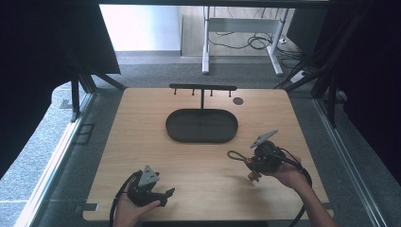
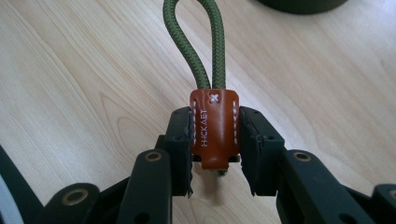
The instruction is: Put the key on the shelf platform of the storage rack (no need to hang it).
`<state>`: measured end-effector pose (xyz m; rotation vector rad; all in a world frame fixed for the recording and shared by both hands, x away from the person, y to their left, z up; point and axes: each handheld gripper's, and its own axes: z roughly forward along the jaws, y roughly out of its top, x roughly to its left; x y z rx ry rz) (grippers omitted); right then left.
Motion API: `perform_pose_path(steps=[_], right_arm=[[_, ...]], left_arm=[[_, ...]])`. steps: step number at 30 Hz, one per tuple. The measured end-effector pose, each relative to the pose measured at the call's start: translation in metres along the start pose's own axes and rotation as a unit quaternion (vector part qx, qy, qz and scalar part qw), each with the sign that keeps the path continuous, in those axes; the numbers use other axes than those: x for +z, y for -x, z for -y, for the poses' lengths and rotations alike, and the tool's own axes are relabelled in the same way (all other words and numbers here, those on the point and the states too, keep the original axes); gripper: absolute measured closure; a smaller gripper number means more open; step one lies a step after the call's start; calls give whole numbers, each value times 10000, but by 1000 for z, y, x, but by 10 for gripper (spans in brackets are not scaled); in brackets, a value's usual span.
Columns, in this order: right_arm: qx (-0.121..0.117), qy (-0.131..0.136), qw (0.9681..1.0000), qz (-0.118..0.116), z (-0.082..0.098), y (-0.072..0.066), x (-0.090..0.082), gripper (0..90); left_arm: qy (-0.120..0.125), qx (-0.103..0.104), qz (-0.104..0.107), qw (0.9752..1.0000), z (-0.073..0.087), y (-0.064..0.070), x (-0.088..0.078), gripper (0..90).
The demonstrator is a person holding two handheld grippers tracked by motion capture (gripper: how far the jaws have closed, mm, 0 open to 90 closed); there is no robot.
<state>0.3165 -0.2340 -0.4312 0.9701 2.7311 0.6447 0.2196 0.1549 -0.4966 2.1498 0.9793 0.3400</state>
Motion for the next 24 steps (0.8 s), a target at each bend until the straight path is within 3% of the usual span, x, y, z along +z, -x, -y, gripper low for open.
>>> perform_pose_path(steps=[24], right_arm=[[-147,224,9996,-15,-34,-5,-7,670]], left_arm=[[-51,31,40,10000,0,1,2,206]])
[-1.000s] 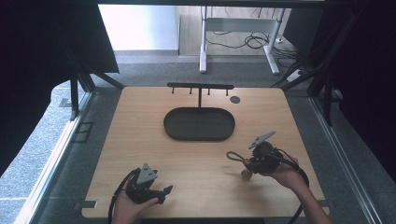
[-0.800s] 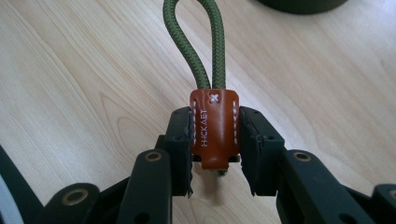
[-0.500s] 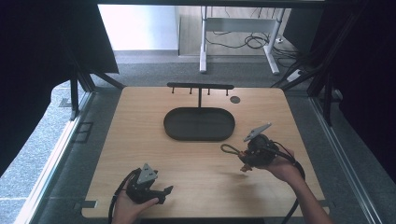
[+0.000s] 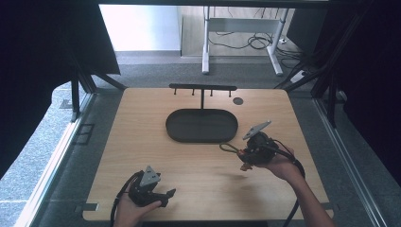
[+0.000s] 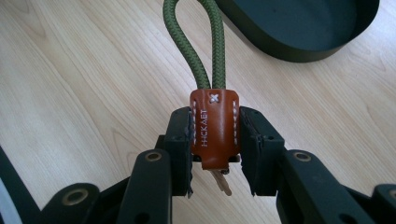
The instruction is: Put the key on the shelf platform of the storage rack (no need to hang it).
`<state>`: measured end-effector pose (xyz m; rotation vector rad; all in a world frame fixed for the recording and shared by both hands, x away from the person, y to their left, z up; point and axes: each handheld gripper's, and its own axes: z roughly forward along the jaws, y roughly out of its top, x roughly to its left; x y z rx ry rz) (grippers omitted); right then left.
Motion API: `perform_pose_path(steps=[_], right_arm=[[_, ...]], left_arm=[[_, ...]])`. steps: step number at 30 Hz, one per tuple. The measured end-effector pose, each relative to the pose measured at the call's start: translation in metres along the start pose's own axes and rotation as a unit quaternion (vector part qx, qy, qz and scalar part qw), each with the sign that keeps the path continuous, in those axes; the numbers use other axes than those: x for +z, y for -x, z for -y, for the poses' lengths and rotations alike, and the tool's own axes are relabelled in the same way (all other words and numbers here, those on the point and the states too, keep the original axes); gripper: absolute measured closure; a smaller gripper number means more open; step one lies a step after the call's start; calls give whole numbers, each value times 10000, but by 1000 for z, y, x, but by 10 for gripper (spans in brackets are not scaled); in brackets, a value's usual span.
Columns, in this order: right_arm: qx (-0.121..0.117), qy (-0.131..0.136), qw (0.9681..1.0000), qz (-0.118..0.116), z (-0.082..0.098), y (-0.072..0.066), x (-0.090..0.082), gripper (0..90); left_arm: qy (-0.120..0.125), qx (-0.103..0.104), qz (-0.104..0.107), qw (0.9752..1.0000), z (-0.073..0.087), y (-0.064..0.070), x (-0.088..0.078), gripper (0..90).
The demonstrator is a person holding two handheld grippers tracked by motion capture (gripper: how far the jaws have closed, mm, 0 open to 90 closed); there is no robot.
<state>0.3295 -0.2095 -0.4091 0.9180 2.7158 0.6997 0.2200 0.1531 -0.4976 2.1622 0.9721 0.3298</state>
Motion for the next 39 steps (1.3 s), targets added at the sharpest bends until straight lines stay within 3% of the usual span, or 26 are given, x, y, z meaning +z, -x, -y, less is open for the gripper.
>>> perform_pose_path(steps=[39], right_arm=[[-34,-68,9999,-68,-37,4,16,669]], left_arm=[[-24,15,9,10000,0,0,1,206]])
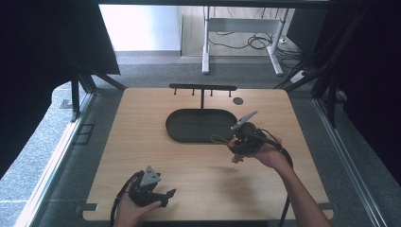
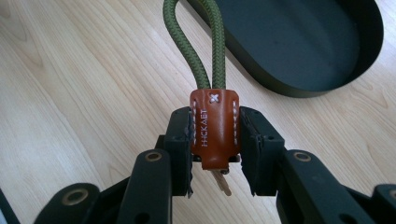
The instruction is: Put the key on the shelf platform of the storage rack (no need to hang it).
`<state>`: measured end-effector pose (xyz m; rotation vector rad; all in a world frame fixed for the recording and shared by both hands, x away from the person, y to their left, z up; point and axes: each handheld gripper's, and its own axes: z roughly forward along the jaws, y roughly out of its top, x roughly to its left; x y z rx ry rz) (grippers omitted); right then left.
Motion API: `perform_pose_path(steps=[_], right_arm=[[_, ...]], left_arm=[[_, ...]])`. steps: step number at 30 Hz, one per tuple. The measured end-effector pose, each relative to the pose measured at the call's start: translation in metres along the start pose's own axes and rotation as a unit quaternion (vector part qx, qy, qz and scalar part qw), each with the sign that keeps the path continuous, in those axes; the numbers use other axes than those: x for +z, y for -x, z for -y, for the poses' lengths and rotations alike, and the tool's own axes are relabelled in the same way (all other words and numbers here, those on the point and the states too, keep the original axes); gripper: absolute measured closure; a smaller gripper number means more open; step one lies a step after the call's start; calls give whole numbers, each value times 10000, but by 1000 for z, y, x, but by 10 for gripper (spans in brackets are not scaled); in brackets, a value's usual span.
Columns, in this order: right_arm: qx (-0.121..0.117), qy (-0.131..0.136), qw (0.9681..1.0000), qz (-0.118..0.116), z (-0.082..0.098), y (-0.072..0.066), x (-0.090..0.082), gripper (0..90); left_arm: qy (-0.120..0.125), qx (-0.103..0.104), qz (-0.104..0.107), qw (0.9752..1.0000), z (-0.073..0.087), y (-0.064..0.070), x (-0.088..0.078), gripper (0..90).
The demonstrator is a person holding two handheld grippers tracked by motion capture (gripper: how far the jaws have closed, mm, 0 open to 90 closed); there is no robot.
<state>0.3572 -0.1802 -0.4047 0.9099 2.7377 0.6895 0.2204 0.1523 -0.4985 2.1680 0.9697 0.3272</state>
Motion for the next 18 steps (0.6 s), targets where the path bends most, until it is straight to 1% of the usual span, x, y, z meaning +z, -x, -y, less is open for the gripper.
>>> perform_pose_path(steps=[5,6,7,10,12,13,14,18], right_arm=[[-4,-13,10000,1,-7,2,2,670],[-38,4,10000,2,-9,2,3,670],[11,-5,10000,-1,-10,2,2,670],[-11,33,10000,25,-14,3,2,670],[29,30,10000,29,-16,3,2,670],[-36,61,10000,25,-17,4,2,670],[43,61,10000,9,-19,4,2,670],[21,72,10000,18,-22,6,5,670]], left_arm=[[1,-2,1,10000,0,0,0,206],[1,-4,-4,10000,0,0,0,206],[1,-7,-2,10000,0,0,0,206],[-21,3,1,10000,0,-1,0,206],[-30,7,5,10000,0,-1,1,207],[-30,9,6,10000,0,0,1,206],[-29,10,7,10000,0,0,1,206],[-29,10,7,10000,0,0,0,206]])
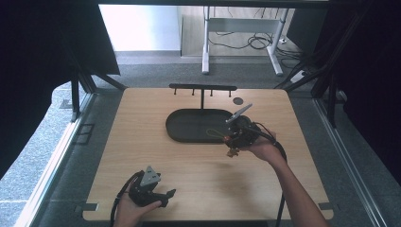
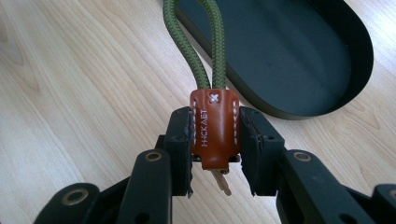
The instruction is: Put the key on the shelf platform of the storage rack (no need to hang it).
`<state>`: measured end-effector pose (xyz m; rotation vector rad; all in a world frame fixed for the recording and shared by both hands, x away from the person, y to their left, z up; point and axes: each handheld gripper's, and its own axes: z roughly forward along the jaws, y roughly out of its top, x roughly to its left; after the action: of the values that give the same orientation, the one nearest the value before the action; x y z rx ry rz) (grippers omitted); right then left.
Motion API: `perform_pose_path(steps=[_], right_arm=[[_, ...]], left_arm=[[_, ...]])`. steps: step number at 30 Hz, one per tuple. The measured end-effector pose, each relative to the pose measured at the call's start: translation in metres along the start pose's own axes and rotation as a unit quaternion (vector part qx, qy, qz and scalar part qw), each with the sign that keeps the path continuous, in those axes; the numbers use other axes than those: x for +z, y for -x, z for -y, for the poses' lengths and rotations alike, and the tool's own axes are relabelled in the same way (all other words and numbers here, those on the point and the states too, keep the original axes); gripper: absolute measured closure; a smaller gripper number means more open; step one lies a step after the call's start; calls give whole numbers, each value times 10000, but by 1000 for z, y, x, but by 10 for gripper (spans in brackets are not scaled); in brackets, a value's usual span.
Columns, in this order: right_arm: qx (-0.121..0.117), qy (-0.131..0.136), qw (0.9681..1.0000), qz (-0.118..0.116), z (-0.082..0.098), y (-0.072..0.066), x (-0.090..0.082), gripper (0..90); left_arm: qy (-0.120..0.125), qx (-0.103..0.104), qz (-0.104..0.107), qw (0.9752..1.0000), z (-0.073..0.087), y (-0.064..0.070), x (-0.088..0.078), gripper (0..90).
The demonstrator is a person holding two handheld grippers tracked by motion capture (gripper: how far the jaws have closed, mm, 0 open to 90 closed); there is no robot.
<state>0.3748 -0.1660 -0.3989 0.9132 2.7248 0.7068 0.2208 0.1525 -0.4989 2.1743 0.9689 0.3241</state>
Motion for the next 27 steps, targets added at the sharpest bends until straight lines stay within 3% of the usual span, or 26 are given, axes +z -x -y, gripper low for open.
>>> perform_pose_path(steps=[27], right_arm=[[183,32,9998,40,-36,15,16,670]], left_arm=[[3,46,10,10000,0,1,1,208]])
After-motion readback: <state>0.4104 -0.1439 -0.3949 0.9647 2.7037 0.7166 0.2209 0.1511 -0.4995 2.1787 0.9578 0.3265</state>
